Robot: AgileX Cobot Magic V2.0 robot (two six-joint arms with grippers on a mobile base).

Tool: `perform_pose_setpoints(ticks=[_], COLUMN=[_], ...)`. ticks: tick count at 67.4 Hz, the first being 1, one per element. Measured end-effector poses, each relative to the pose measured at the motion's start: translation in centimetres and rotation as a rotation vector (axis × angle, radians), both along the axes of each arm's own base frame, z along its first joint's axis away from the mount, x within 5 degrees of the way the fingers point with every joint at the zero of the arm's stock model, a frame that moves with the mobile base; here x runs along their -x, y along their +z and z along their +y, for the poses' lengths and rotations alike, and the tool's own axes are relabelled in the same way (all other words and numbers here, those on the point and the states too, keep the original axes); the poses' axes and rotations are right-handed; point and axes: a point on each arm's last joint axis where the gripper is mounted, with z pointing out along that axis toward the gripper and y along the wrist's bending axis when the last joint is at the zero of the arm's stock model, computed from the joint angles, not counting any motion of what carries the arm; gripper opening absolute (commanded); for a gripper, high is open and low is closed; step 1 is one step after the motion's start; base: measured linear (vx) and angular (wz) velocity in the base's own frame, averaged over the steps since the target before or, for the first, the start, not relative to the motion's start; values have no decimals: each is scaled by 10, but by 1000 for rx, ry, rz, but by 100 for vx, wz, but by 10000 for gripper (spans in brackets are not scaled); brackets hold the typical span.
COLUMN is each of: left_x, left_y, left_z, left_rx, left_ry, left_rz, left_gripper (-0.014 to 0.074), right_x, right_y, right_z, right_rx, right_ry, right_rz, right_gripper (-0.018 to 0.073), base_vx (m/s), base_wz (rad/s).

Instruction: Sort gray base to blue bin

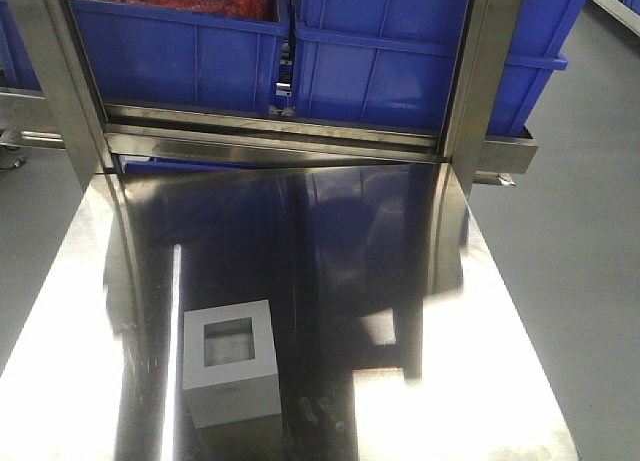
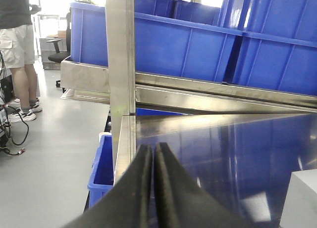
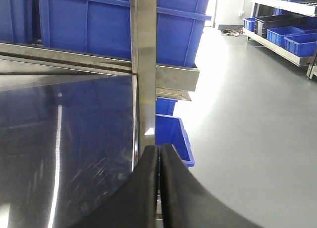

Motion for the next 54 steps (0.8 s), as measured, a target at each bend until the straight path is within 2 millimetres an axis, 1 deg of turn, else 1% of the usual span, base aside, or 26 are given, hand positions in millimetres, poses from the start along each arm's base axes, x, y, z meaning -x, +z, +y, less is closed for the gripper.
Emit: perform_pose_setpoints(ticks=[23, 34, 38, 48, 54], left_x=[0, 0, 1, 8, 6], left_y=[0, 8, 15, 52, 70], left_z=[0, 0, 0, 0, 0], left_rx=[0, -1, 1, 27, 38], left_ry=[0, -2, -2, -5, -5], left_rz=[-2, -71, -96, -185, -140], left_gripper=[-7, -7, -7, -7, -7], right_x=[0, 0, 0, 0, 0], right_y=[0, 0, 0, 0, 0], right_z=[0, 0, 0, 0, 0], right_rx=[-5, 0, 0, 0, 0], right_ry=[-1, 0, 0, 0, 0], right_rz=[0, 0, 0, 0, 0], right_gripper=[-5, -5, -5, -5, -5], base_vx=[0, 0, 0, 0, 0], base_wz=[0, 0, 0, 0, 0])
